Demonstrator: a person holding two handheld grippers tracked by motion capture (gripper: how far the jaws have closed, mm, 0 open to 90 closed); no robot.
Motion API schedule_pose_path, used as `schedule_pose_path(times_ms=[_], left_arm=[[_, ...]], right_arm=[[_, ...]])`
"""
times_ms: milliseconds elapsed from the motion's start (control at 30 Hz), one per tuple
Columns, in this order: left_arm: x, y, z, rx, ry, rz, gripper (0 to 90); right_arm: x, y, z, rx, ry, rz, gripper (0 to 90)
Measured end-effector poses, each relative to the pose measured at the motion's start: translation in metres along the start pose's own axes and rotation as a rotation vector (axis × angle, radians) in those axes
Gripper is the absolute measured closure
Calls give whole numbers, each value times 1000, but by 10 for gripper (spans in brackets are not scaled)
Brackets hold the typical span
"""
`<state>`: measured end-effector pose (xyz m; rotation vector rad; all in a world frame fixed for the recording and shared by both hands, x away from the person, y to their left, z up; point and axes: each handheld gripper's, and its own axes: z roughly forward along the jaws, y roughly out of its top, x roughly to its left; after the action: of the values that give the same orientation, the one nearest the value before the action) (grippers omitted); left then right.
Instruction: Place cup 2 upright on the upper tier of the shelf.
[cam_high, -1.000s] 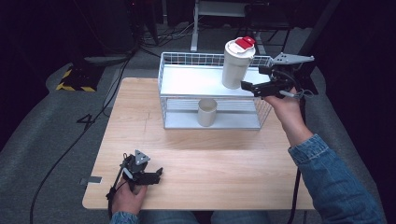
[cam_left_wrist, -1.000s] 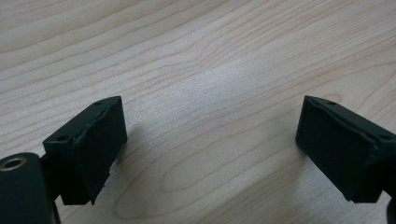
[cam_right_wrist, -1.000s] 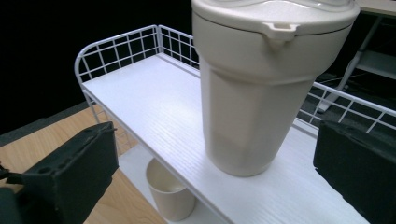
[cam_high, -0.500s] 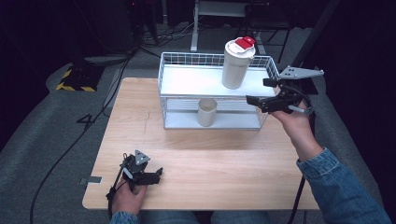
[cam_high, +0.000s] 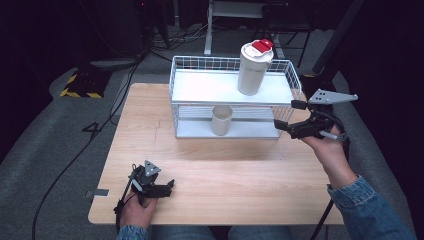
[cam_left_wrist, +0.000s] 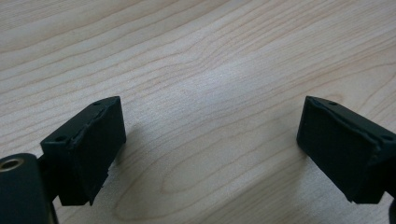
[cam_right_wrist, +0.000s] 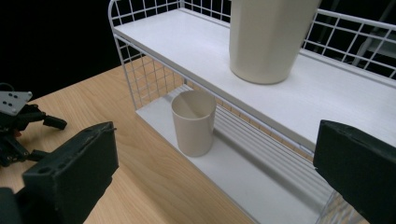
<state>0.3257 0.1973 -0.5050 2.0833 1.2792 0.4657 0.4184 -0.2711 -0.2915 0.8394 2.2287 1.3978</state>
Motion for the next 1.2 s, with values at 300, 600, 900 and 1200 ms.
schedule_pose_path(times_ms=[300, 600, 900, 1200], left_arm=[[1, 1, 1, 5, -4, 1, 57], [1, 1, 2, 12, -1, -3, 39], [1, 1, 2, 12, -1, -2, 37], [1, 1, 2, 12, -1, -2, 37]], right_arm=[[0, -36, -9, 37, -14, 12, 4], [3, -70, -15, 58, -29, 26, 4], [5, -106, -10, 93, -15, 76, 4], [6, -131, -1, 139, -12, 106, 4]])
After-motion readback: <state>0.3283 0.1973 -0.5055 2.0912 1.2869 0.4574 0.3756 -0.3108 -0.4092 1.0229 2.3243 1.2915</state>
